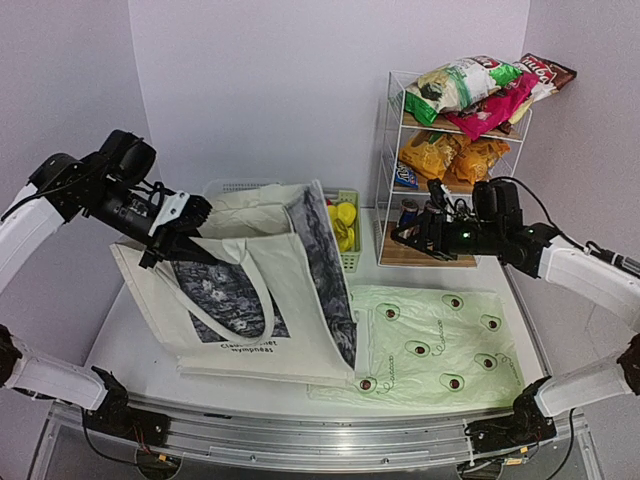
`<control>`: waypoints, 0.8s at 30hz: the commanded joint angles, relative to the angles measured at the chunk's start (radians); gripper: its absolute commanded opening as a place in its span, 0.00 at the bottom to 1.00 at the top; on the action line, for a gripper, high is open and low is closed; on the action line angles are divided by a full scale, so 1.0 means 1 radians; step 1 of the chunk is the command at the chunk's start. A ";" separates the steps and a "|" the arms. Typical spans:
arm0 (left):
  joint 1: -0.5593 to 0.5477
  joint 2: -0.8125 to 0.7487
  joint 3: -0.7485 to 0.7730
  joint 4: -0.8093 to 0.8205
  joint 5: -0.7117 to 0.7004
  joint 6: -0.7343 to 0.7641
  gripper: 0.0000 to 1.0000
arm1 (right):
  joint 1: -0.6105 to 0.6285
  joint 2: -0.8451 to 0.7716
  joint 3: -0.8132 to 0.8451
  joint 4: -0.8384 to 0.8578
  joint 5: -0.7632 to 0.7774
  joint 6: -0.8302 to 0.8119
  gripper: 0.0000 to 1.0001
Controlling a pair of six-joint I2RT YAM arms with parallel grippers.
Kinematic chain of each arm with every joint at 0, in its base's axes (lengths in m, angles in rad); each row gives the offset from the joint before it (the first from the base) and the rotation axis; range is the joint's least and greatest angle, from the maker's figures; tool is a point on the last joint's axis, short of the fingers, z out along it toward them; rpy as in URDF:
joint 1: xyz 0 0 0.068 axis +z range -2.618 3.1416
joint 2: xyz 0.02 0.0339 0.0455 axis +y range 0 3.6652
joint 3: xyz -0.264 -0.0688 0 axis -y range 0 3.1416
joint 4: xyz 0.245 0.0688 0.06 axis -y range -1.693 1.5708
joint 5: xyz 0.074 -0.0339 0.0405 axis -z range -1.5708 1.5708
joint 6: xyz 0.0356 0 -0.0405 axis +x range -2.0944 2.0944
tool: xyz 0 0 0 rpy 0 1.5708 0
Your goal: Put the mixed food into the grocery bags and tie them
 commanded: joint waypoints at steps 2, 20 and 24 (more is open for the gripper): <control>-0.062 0.056 0.067 0.137 -0.207 0.042 0.00 | 0.054 0.019 0.048 -0.013 0.060 -0.019 0.68; -0.325 -0.113 -0.379 0.382 -0.553 -0.022 0.00 | 0.159 0.038 0.075 -0.016 0.114 -0.019 0.68; -0.424 -0.115 -0.410 0.345 -0.574 -0.068 0.04 | 0.255 0.072 0.145 -0.057 0.206 0.004 0.76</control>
